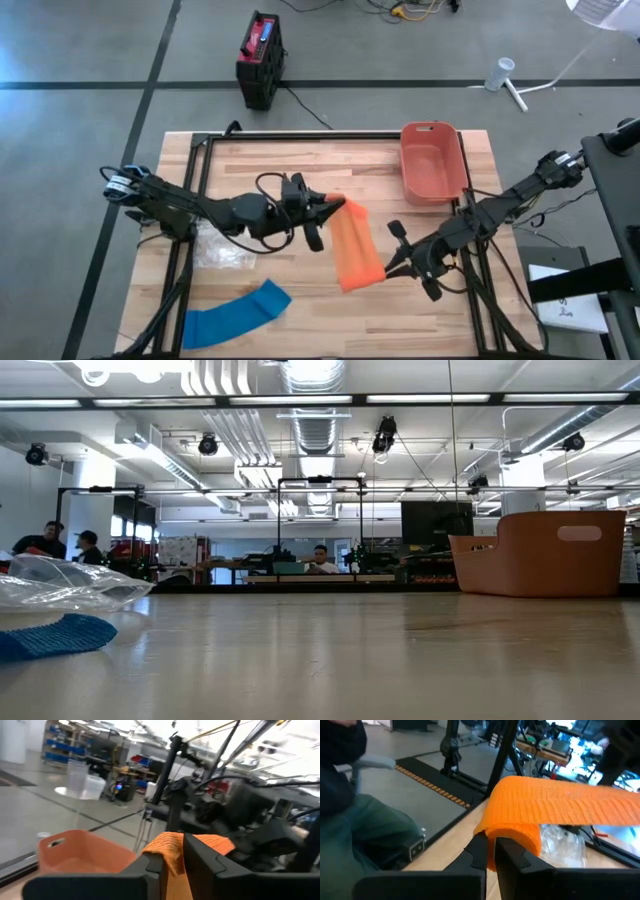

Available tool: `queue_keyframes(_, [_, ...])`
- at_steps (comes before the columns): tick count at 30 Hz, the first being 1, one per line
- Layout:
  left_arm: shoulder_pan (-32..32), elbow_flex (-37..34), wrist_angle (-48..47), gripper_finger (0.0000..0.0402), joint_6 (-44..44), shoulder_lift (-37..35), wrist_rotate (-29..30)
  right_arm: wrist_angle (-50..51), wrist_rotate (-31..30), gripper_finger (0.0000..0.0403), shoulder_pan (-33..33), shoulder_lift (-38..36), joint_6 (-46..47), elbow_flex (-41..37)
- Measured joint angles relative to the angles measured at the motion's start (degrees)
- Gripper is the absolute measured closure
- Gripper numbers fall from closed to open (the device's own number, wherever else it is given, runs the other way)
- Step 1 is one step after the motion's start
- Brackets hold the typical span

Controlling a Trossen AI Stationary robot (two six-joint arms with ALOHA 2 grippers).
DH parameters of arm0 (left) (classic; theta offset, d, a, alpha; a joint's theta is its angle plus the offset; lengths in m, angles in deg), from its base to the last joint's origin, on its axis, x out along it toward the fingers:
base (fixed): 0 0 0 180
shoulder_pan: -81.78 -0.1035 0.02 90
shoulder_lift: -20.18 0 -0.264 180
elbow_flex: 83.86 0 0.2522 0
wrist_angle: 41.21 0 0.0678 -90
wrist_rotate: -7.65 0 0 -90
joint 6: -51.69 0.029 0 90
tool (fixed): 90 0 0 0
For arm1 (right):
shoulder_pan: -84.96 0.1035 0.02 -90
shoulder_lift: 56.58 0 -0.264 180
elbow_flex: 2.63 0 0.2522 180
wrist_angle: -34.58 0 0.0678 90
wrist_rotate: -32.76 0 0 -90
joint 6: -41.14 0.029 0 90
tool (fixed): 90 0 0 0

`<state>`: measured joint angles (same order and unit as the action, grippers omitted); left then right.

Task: Roll bandage
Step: Roll the orange bandage

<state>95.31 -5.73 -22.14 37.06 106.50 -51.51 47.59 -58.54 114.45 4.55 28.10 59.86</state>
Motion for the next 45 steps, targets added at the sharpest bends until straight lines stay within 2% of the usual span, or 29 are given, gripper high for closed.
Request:
queue_keyframes(14, [-0.5,-0.8,-4.1,0.0346,-2.1,0.0,0.8,-4.3,1.4,0.0394,0.3,-1.5,-1.0,0.0])
queue_keyframes(31, [-0.5,-7.7,-4.5,0.0340,-7.9,0.1,2.1,-7.9,1.0,0.0394,0.2,-1.4,-1.3,0.0])
queue_keyframes(38, [0.3,-7.9,-4.9,0.0340,-8.4,0.8,-1.6,-7.3,-7.5,0.0394,0.2,-1.9,-4.5,0.0])
queue_keyframes(40, [1.0,-7.9,-5.3,0.0340,-8.4,0.8,-1.9,-7.1,-8.4,0.0394,0.2,-2.4,-5.2,0.0])
queue_keyframes(45, [1.5,-7.9,-5.3,0.0340,-9.5,0.8,-7.6,-7.9,-8.6,0.0394,0.1,-4.6,-7.0,0.0])
